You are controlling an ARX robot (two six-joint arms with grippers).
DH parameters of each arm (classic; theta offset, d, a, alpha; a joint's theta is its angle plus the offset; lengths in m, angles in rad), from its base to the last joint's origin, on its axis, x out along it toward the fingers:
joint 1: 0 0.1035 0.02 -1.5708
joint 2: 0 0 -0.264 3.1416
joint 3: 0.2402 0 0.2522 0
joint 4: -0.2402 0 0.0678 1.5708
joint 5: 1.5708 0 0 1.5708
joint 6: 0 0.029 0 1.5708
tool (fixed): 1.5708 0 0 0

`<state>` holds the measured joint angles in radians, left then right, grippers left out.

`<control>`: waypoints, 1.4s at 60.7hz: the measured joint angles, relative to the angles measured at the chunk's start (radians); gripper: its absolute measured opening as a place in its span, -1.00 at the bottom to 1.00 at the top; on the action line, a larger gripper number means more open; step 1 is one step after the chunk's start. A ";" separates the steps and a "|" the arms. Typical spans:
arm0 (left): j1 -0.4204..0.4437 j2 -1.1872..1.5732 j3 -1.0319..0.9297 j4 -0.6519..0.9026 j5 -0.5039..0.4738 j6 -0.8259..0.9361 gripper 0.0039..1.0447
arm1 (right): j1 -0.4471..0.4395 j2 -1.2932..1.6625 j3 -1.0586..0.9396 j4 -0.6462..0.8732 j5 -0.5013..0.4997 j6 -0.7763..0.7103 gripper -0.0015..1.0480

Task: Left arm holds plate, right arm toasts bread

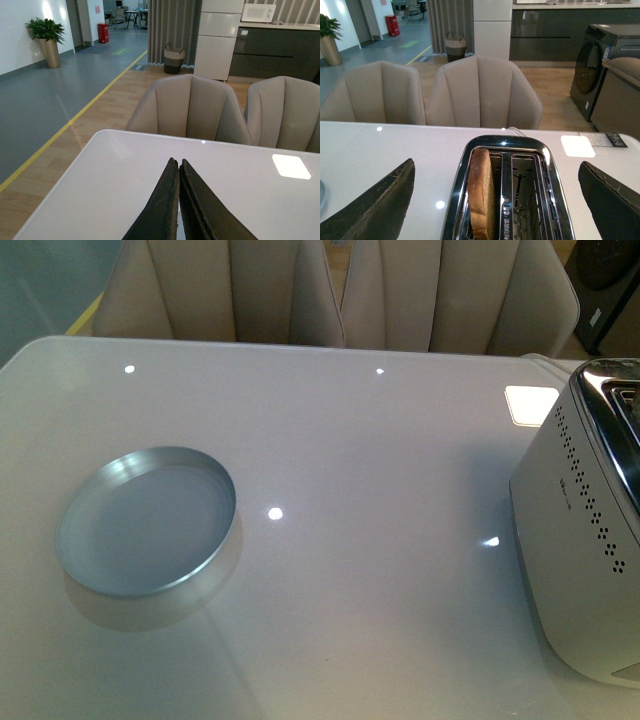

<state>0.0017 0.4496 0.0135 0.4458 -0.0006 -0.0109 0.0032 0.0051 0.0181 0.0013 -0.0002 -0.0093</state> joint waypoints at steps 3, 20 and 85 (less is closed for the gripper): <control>0.000 -0.026 0.000 -0.025 0.000 0.000 -0.94 | 0.000 0.000 0.000 0.000 0.000 0.000 0.83; 0.000 -0.151 0.000 -0.147 0.000 0.000 -0.94 | 0.000 0.000 0.000 0.000 0.000 0.000 0.83; 0.000 -0.443 0.000 -0.444 0.000 0.000 -0.88 | 0.000 0.000 0.000 0.000 0.000 0.000 0.83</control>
<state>0.0017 0.0063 0.0135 0.0013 -0.0002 -0.0109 0.0032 0.0048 0.0181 0.0013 -0.0002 -0.0093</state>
